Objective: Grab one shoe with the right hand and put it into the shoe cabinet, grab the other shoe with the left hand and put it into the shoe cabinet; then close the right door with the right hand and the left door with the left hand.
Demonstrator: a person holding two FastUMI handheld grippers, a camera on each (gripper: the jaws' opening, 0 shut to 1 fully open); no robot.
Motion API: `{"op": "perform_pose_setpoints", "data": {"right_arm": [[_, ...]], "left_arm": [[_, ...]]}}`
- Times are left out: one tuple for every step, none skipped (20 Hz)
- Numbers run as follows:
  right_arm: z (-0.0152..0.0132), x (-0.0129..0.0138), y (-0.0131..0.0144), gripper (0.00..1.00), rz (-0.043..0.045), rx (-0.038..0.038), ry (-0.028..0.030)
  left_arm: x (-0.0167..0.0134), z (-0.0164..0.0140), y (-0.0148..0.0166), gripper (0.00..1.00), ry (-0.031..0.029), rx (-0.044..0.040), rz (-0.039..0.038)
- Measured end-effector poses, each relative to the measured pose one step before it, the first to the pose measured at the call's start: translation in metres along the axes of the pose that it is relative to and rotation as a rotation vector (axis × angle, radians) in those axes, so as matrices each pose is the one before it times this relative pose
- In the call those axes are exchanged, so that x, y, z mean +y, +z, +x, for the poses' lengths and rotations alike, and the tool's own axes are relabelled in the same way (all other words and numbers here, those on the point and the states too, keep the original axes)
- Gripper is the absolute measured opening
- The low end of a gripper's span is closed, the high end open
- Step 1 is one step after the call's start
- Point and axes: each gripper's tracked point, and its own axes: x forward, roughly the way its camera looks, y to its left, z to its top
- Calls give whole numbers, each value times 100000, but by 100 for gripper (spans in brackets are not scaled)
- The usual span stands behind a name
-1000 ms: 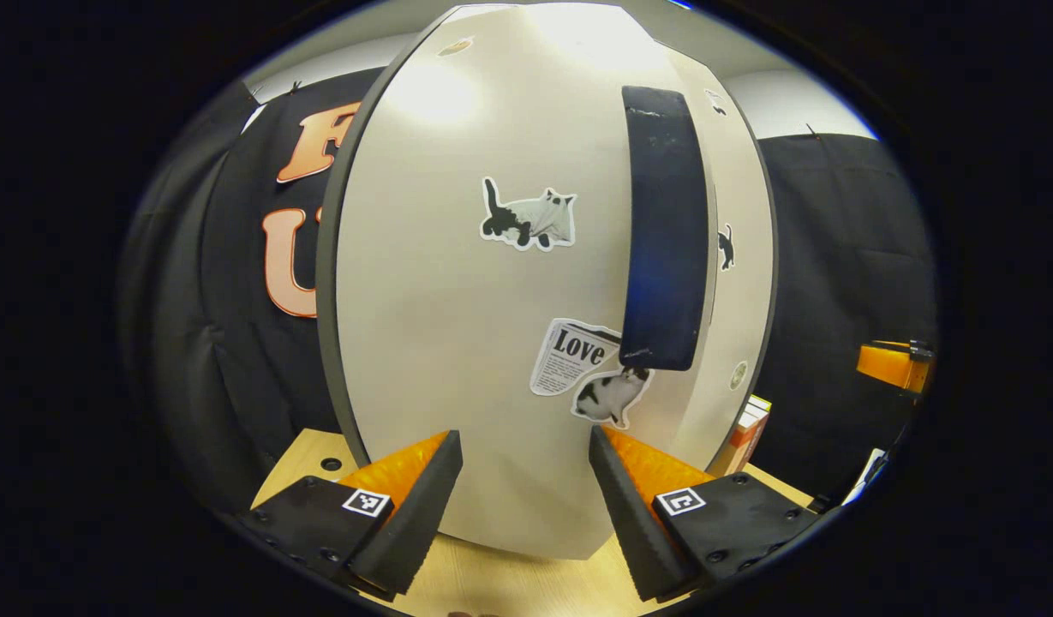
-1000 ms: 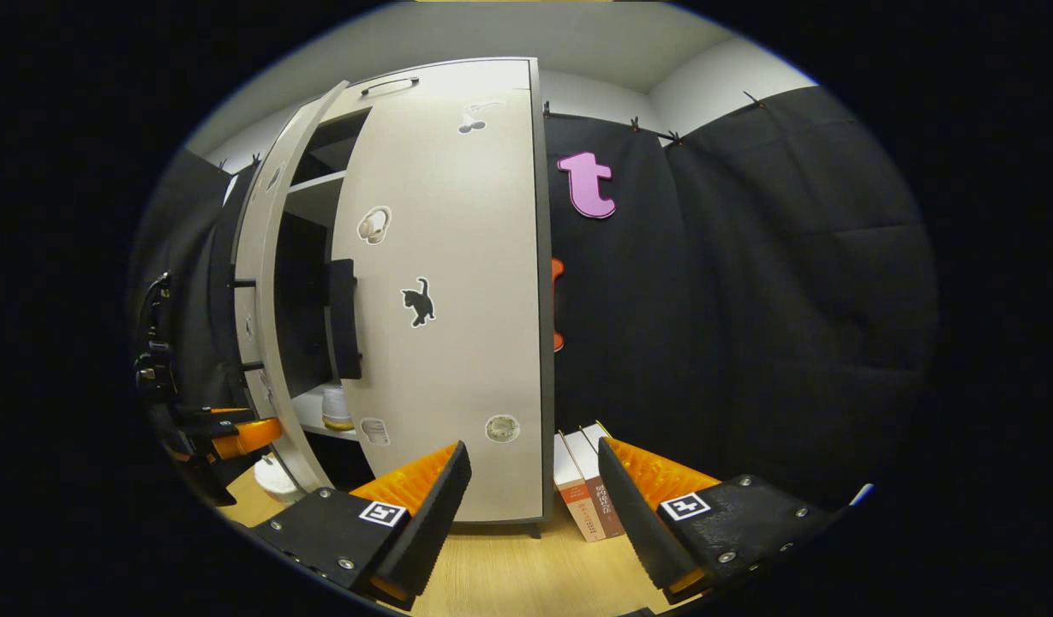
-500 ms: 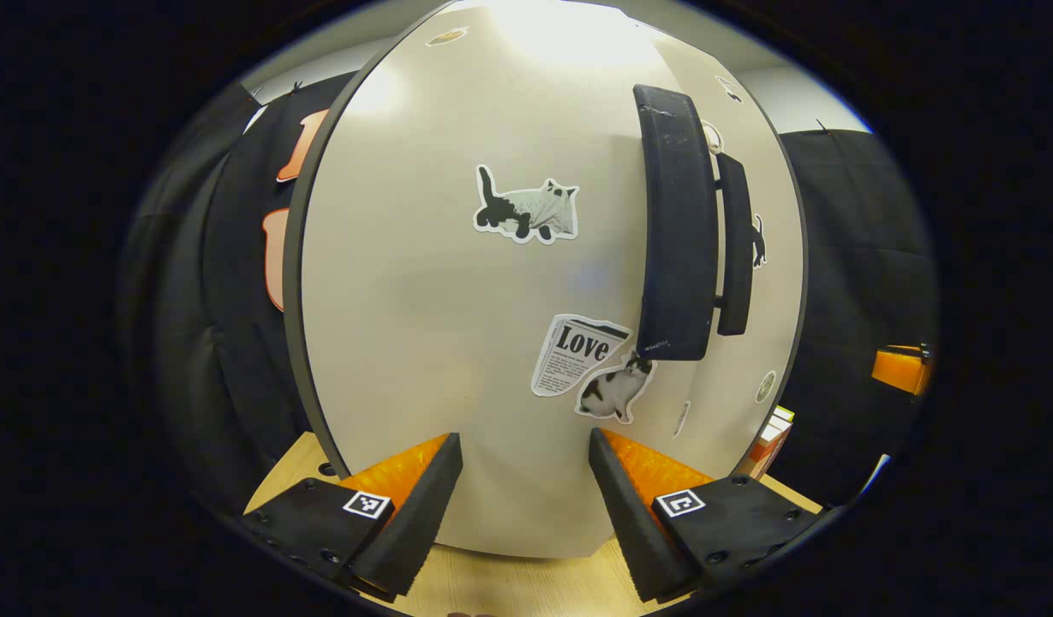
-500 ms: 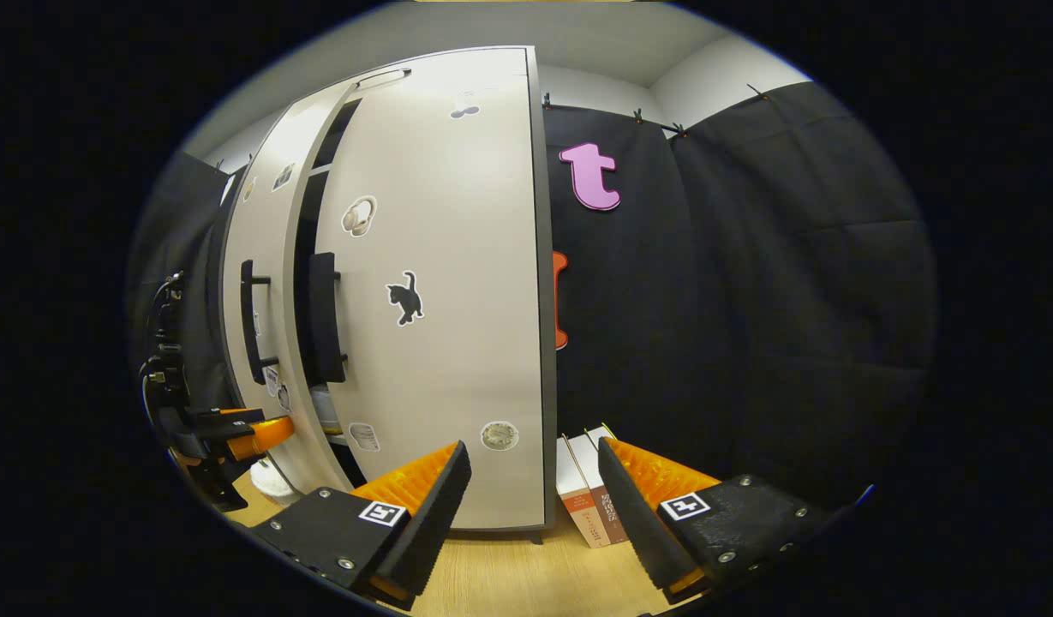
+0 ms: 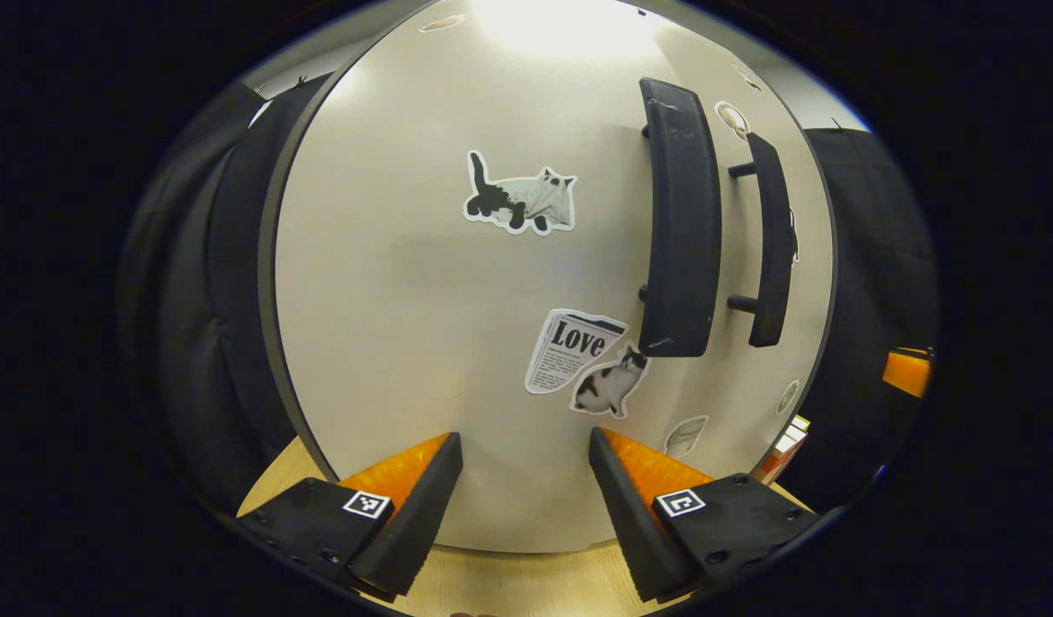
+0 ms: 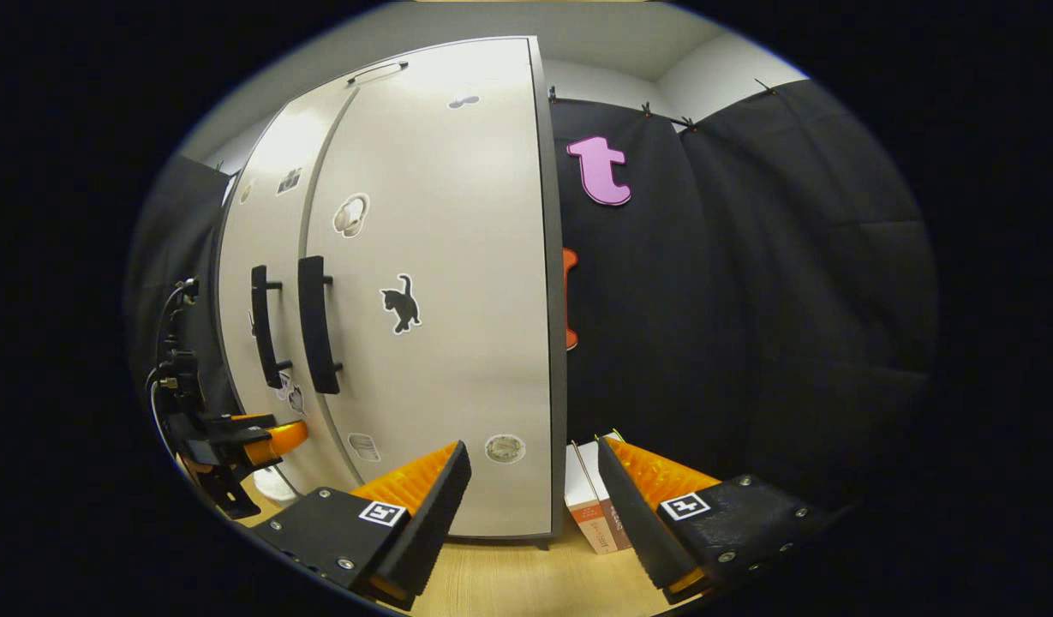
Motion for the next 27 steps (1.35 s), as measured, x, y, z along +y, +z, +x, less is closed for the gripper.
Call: {"op": "perform_pose_setpoints", "data": {"right_arm": [[-38,-80,534,92,-564,-529,131],[-75,-197,670,92,-1162,-365,-431],[-175,-115,634,92,-939,-453,56],[-90,-156,629,92,-595,-199,-201],[-115,-193,728,92,-137,-363,-110],[-91,3,722,92,297,-521,448],[-236,18,685,92,267,-665,565],[-126,2,732,92,-70,-710,195],[-256,-181,694,92,-235,-537,-181],[-208,-144,685,92,-111,-416,-468],[-352,-43,795,92,0,-1124,-68],[-282,-35,867,92,4,-1479,-121],[-431,-123,800,92,14,-1313,-189],[-300,-25,851,92,-140,-1456,-36],[-305,-128,678,92,-492,-1360,-280],[-257,-125,503,92,-612,-533,-635],[-370,-138,403,92,-470,-449,-394],[-370,-36,426,92,-70,-480,-61],[-400,112,497,92,56,-985,445],[-319,54,313,92,-293,-664,155],[-339,-43,130,92,-439,-162,-129],[-272,79,170,92,-394,-155,71],[-216,110,120,92,-214,102,142],[-218,149,-11,92,-221,281,312],[-282,51,-20,92,-316,234,97],[-178,56,-43,92,-405,236,86],[-314,161,-15,92,-210,257,127]], "left_arm": [[50,-608,288,97,312,45,-41],[42,-1023,483,97,-611,51,-567],[-45,-1269,703,97,-1033,61,-1044],[143,-1325,1040,97,-695,-983,-942],[335,-1094,1269,97,370,-1853,-641],[446,-1177,1326,97,849,-1791,-157],[547,-1148,1433,97,1086,-1919,353],[553,-1130,1401,97,1293,-1836,465],[624,-1030,1398,97,1155,-1942,579],[668,-1119,1232,97,1328,-1540,481],[750,-1105,1303,97,1552,-1897,461],[787,-1034,1297,94,1719,-2337,442],[876,-1007,1343,94,1729,-2601,618],[997,-885,1171,96,2021,-2548,804],[1134,-853,1105,94,2607,-1722,612],[1164,-823,880,96,2858,-1138,205],[1255,-1034,719,94,2416,-876,-107],[1048,-614,790,94,1791,-1451,-189],[1045,-760,775,96,1946,-1554,-236],[1209,-611,672,96,2105,-1313,-144],[982,-655,598,96,1835,-1041,117],[804,-577,470,96,1680,-1004,387],[796,-572,491,94,1476,-888,500],[644,-461,356,96,1181,-743,300],[467,-322,350,96,812,-642,212],[163,-239,70,94,480,-343,-52],[175,-201,-1,96,180,14,-493]]}}
